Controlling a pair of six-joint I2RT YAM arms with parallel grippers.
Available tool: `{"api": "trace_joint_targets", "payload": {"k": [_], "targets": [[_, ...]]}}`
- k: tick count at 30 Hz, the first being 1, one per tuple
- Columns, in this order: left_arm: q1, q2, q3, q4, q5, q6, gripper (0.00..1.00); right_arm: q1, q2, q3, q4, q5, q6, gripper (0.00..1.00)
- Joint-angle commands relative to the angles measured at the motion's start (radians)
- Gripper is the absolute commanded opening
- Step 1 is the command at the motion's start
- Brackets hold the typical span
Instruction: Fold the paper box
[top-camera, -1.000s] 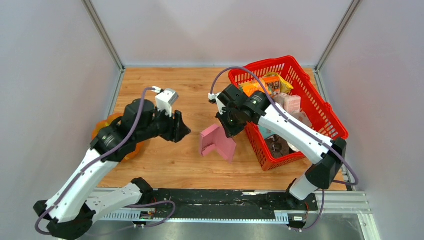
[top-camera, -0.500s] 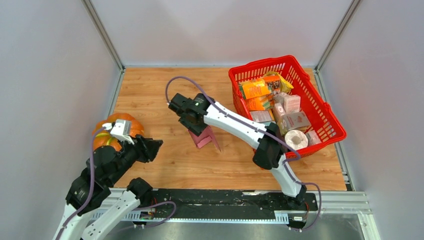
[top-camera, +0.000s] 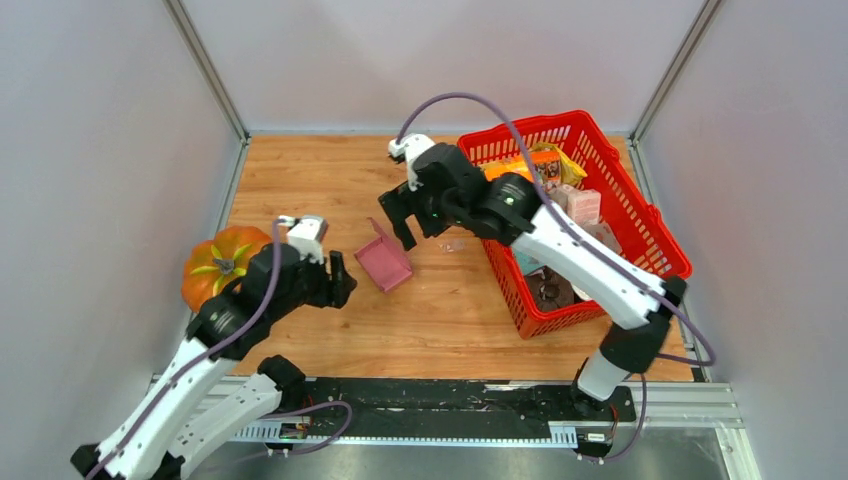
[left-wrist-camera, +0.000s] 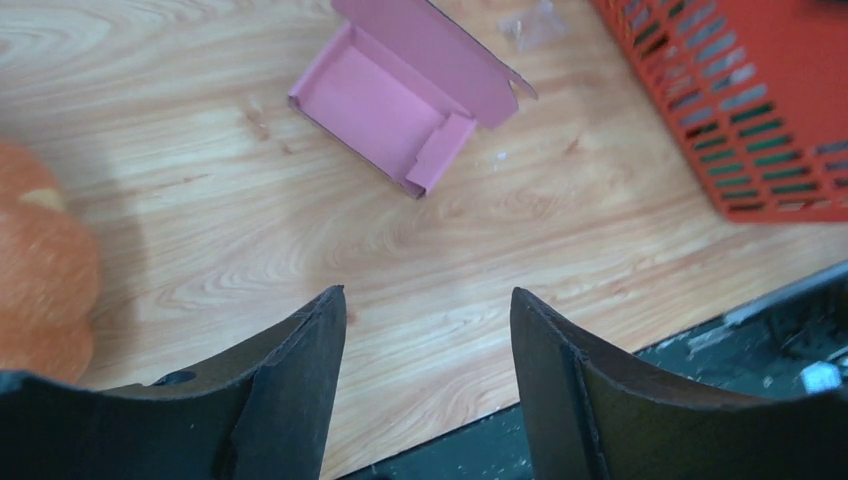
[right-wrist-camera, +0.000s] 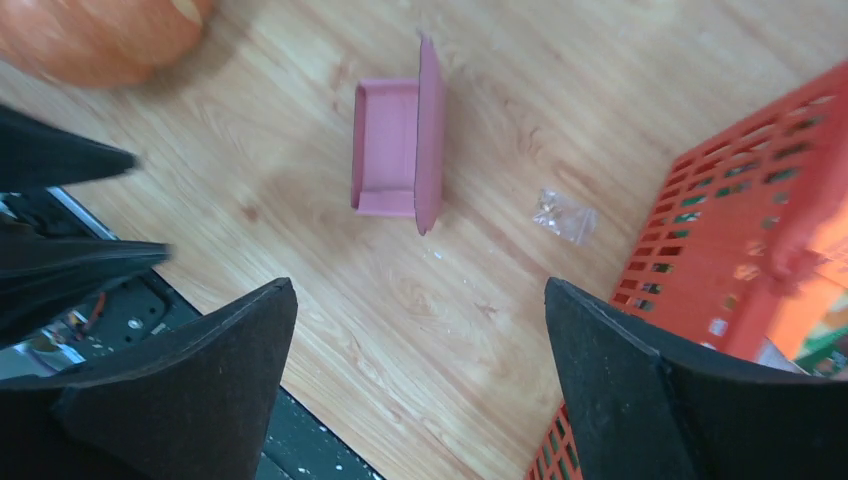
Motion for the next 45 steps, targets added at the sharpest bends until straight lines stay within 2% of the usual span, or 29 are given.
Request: {"api": "trace_joint_targets", "payload": {"k": [1,3,4,5,7,8,9,10,11,12,13,14,16,17,18,19,21,23,24,28,30,33,36,41,42,45], "targets": [[0.004,0.203,0.090,0.137,0.197,0.183,0.68,-0.003,-0.160,-0.148,0.091,0.027,0.066,0.98],[0.003,0.339,0.146,0.130,0.226,0.324,0.68,-0.002,-0.274,-0.272,0.125,0.060,0.074,0.98],[0.001,0.390,0.229,0.086,0.251,0.380,0.66,-0.003,-0.318,-0.335,0.142,0.089,0.098,0.98],[0.001,0.489,0.270,0.067,0.260,0.503,0.64,-0.003,-0.362,-0.465,0.165,0.092,0.111,0.98],[0.001,0.577,0.349,0.057,0.216,0.652,0.64,-0.003,-0.491,-0.579,0.241,0.089,0.155,0.98],[0.004,0.656,0.379,0.053,0.179,0.673,0.64,-0.002,-0.529,-0.684,0.263,0.098,0.237,0.97],[0.022,0.695,0.403,0.059,0.139,0.664,0.63,-0.002,-0.598,-0.726,0.304,0.099,0.277,0.94],[0.055,0.728,0.446,0.091,0.128,0.582,0.60,0.004,-0.625,-0.774,0.330,0.085,0.304,0.93],[0.144,0.782,0.468,0.097,0.157,0.526,0.51,0.039,-0.649,-0.808,0.372,0.094,0.340,0.91],[0.189,0.804,0.482,0.102,0.201,0.474,0.47,0.064,-0.681,-0.857,0.387,0.120,0.351,0.87],[0.226,0.818,0.462,0.148,0.238,0.364,0.43,0.088,-0.688,-0.872,0.395,0.175,0.370,0.85],[0.259,0.826,0.436,0.180,0.216,0.312,0.41,0.116,-0.691,-0.883,0.410,0.178,0.393,0.81],[0.322,0.829,0.349,0.282,0.148,0.206,0.36,0.142,-0.662,-0.897,0.418,0.200,0.420,0.70],[0.343,0.841,0.326,0.312,0.131,0.172,0.29,0.176,-0.642,-0.896,0.423,0.221,0.431,0.62],[0.386,0.852,0.307,0.338,0.128,0.143,0.24,0.196,-0.589,-0.891,0.427,0.243,0.446,0.51],[0.403,0.863,0.284,0.376,0.152,0.110,0.20,0.213,-0.558,-0.874,0.430,0.282,0.451,0.46],[0.420,0.899,0.272,0.419,0.156,0.098,0.17,0.251,-0.443,-0.848,0.432,0.313,0.466,0.35],[0.420,0.980,0.314,0.441,0.210,0.121,0.15,0.271,-0.358,-0.785,0.418,0.353,0.471,0.33],[0.420,1.019,0.343,0.426,0.225,0.124,0.14,0.273,-0.273,-0.762,0.412,0.362,0.471,0.29],[0.415,1.202,0.459,0.347,0.318,0.138,0.06,0.270,-0.090,-0.653,0.401,0.393,0.468,0.22],[0.402,1.258,0.456,0.358,0.308,0.136,0.04,0.247,-0.016,-0.617,0.404,0.387,0.492,0.20],[0.388,1.297,0.411,0.395,0.332,0.118,0.04,0.178,0.021,-0.661,0.481,0.289,0.560,0.20],[0.377,1.279,0.329,0.451,0.309,0.096,0.03,0.135,0.045,-0.704,0.585,0.198,0.598,0.20],[0.365,1.173,0.149,0.537,0.344,0.024,0.03,0.078,0.110,-0.705,0.599,0.178,0.674,0.21],[0.360,1.148,0.111,0.594,0.346,0.006,0.03,0.067,0.111,-0.713,0.604,0.174,0.704,0.22],[0.356,1.052,-0.030,0.674,0.363,-0.051,0.04,0.027,0.111,-0.736,0.624,0.161,0.686,0.22]]}}
